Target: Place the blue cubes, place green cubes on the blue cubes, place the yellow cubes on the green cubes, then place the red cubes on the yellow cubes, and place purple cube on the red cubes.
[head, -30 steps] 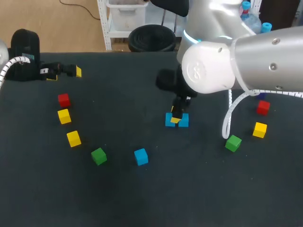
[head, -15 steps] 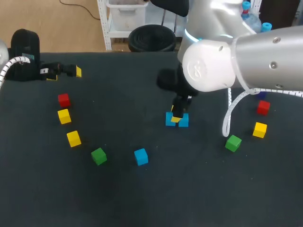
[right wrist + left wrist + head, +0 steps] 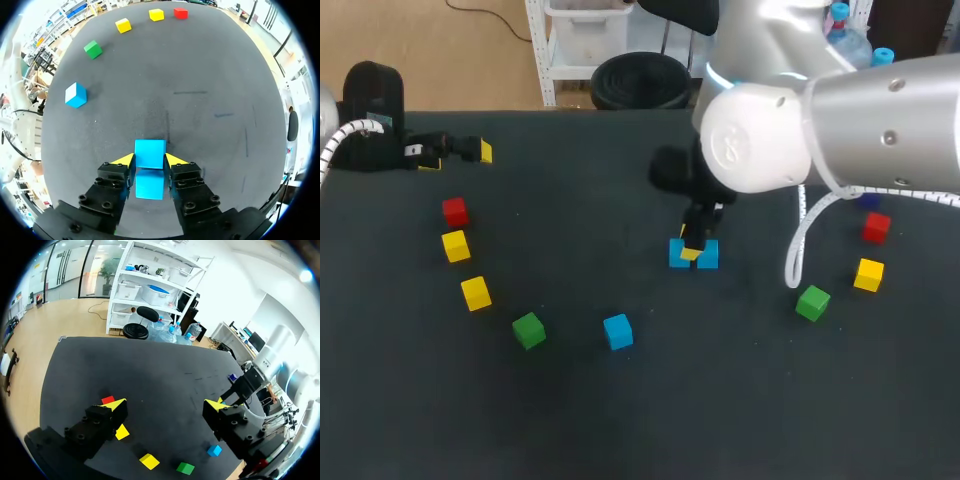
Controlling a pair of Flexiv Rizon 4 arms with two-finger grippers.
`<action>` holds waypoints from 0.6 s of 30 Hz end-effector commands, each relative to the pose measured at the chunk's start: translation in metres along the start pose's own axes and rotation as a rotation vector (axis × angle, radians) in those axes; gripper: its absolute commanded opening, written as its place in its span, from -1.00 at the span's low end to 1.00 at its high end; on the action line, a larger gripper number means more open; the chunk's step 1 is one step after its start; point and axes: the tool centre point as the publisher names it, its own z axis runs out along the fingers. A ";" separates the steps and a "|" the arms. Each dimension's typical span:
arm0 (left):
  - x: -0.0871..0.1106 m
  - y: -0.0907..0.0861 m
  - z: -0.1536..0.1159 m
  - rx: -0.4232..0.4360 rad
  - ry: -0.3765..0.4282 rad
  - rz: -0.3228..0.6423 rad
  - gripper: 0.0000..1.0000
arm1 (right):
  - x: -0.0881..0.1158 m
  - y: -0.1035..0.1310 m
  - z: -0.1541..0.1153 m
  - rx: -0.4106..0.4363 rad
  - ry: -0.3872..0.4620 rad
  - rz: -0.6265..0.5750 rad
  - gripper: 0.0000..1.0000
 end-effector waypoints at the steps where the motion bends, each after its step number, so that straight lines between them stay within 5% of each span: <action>1: 0.001 0.002 0.000 0.012 -0.006 0.002 1.00 | -0.001 -0.001 0.001 0.002 0.006 0.004 -1.00; 13: 0.001 0.002 0.000 0.012 -0.006 0.002 1.00 | 0.000 -0.002 0.003 -0.019 0.026 0.008 -1.00; 17: 0.001 0.002 0.000 0.012 -0.006 0.002 1.00 | 0.000 -0.002 0.003 -0.019 0.026 0.008 -0.21; 18: 0.001 0.002 0.000 0.012 -0.006 0.002 1.00 | 0.000 -0.002 0.003 -0.019 0.026 0.008 0.57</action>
